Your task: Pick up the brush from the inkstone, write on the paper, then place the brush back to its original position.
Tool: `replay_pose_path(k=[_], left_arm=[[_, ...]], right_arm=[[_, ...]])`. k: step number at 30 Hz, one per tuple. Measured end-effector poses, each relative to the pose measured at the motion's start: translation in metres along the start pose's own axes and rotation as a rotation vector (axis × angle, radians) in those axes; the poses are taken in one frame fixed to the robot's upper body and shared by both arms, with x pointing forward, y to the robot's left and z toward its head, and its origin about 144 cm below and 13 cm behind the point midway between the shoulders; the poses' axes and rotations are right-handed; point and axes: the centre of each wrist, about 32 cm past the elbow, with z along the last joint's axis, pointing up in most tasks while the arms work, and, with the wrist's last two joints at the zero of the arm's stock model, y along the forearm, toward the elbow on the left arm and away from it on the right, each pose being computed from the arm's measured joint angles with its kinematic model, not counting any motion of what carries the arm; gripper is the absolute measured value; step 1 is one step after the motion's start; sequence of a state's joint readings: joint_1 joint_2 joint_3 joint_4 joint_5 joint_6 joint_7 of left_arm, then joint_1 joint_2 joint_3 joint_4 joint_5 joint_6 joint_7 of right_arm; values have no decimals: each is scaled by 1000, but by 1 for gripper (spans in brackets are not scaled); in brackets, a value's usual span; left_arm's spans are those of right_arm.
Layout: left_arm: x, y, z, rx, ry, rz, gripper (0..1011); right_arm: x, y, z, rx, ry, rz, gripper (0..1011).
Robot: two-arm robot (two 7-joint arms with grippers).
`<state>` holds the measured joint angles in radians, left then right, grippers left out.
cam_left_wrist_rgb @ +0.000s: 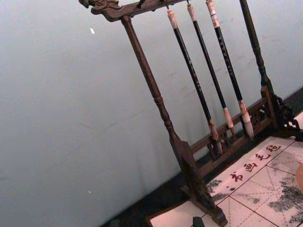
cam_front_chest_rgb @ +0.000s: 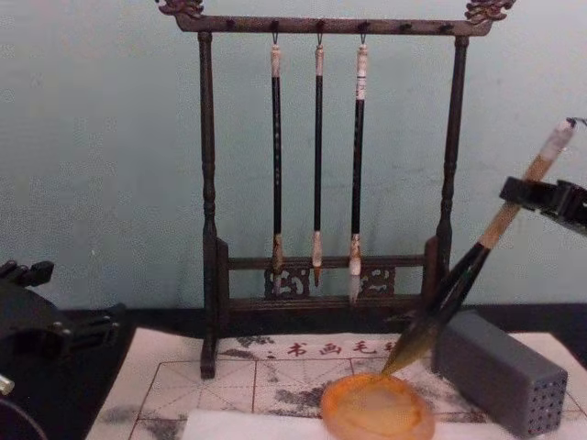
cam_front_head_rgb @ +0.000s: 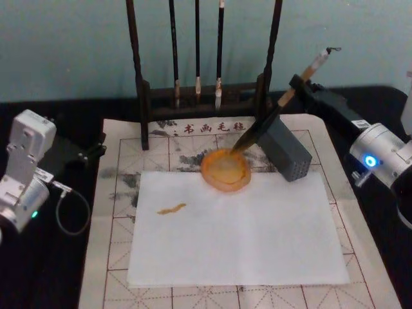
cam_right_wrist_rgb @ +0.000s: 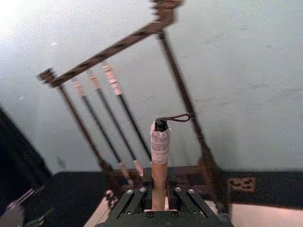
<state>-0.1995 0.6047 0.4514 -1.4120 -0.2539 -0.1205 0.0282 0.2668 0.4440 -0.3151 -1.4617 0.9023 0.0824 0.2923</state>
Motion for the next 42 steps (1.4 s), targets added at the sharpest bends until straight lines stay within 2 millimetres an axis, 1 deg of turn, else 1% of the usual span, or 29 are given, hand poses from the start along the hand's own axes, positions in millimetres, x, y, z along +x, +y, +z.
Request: replay_pose_path(k=[5,12,26,42], left_arm=[[0,0,0,0,0,0,1001],[0,0,0,0,0,0,1001],[0,0,0,0,0,0,1001],[0,0,0,0,0,0,1001]], right_arm=[[-7,-7,2,-8,-73,95,198],[-16,-10,0,-24,-130,198,198],[-35,-16,-9,-36,-184,371,198],[-46,-18,-28,-51,-241,447,198]])
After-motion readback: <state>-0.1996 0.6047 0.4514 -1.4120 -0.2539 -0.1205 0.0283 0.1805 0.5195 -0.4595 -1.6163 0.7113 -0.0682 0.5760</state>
